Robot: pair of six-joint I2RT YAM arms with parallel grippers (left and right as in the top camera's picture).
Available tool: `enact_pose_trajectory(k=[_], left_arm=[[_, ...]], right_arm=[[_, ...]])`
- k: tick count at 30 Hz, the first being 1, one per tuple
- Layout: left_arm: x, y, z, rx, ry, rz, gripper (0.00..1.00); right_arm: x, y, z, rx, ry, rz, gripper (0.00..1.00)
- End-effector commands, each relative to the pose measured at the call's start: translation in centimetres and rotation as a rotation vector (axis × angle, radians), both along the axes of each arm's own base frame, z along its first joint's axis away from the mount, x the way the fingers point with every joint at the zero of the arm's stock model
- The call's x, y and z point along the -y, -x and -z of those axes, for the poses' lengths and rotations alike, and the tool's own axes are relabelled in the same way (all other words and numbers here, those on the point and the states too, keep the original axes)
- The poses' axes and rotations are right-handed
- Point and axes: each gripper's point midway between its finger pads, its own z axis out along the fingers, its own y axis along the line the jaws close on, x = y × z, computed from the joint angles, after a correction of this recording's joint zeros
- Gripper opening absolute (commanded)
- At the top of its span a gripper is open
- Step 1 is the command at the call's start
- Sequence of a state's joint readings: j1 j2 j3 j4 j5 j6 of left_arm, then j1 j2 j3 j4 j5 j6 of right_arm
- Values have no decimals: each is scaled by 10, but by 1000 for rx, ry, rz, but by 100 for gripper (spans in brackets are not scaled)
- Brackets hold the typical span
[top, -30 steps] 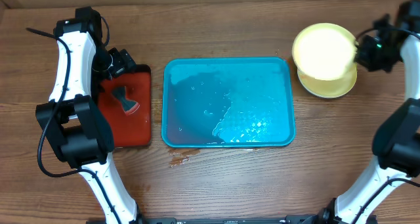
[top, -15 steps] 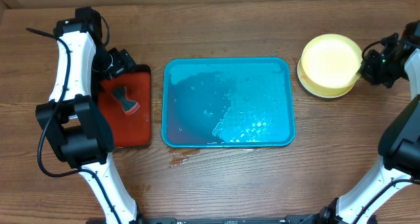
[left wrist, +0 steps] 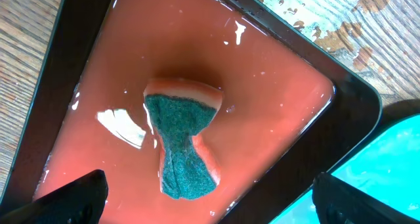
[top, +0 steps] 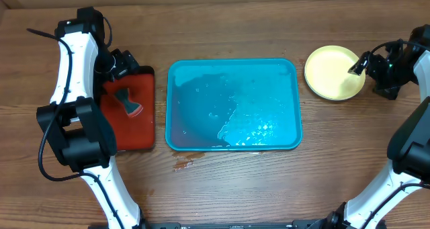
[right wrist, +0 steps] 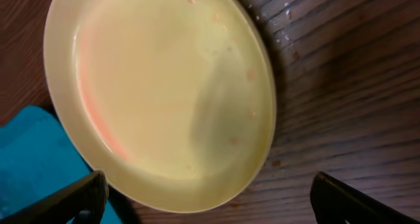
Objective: Clean dirty plates on tray and stack at the side
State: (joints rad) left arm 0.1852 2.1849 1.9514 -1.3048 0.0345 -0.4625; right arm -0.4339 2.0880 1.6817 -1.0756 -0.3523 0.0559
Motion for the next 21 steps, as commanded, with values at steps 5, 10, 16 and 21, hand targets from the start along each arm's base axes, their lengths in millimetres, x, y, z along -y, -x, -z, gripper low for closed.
enact_pose_trajectory(k=[5, 10, 16, 21], left_arm=[[2, -4, -2, 12, 8, 16, 100], [2, -4, -2, 12, 8, 16, 100], [2, -4, -2, 13, 8, 16, 100], [2, -4, -2, 13, 8, 16, 100]], right_arm=[[-33, 18, -99, 160, -35, -43, 100], [-68, 55, -135, 220, 4, -127, 100], [-116, 124, -140, 297, 28, -201, 100], [-143, 171, -125, 301, 21, -253, 100]])
